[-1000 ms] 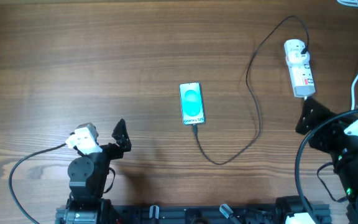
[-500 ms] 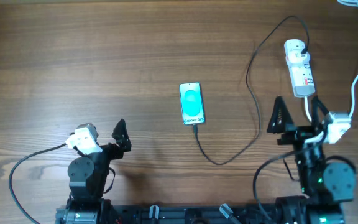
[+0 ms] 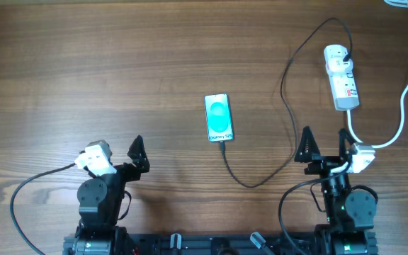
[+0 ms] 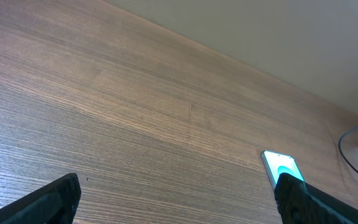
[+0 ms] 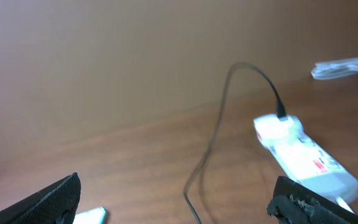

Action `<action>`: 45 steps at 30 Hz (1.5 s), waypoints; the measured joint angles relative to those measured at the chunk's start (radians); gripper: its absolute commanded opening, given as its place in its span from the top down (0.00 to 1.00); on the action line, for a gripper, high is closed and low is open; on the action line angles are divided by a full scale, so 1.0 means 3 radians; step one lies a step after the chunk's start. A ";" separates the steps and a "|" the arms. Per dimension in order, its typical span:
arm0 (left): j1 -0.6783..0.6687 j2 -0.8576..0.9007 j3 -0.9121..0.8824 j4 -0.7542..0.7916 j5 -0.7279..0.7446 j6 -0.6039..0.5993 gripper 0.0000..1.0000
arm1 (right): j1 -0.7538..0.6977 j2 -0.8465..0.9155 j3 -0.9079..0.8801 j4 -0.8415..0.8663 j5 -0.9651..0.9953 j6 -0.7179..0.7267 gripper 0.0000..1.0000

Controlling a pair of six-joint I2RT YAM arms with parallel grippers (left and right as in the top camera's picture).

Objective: Plug charger to phone and switch on socket

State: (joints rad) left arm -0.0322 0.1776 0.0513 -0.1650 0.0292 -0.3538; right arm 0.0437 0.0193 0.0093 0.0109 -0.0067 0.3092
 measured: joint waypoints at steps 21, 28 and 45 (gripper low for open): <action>0.0000 0.0000 0.0000 0.0000 0.0000 0.0000 0.01 | -0.0093 0.0000 -0.0010 -0.0037 -0.0103 -0.0355 0.00; 0.0000 -0.0196 0.0000 -0.0001 -0.0003 0.0001 0.00 | -0.0093 0.0000 -0.0010 -0.0037 -0.0103 -0.0354 0.00; -0.0023 -0.0547 0.0000 0.0041 0.0036 0.0520 0.00 | -0.0093 -0.0001 -0.0010 -0.0037 -0.0104 -0.0355 0.00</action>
State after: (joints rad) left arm -0.0391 0.0135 0.0513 -0.1528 0.0399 -0.1978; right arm 0.0158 0.0189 0.0063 -0.0002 -0.0380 0.2028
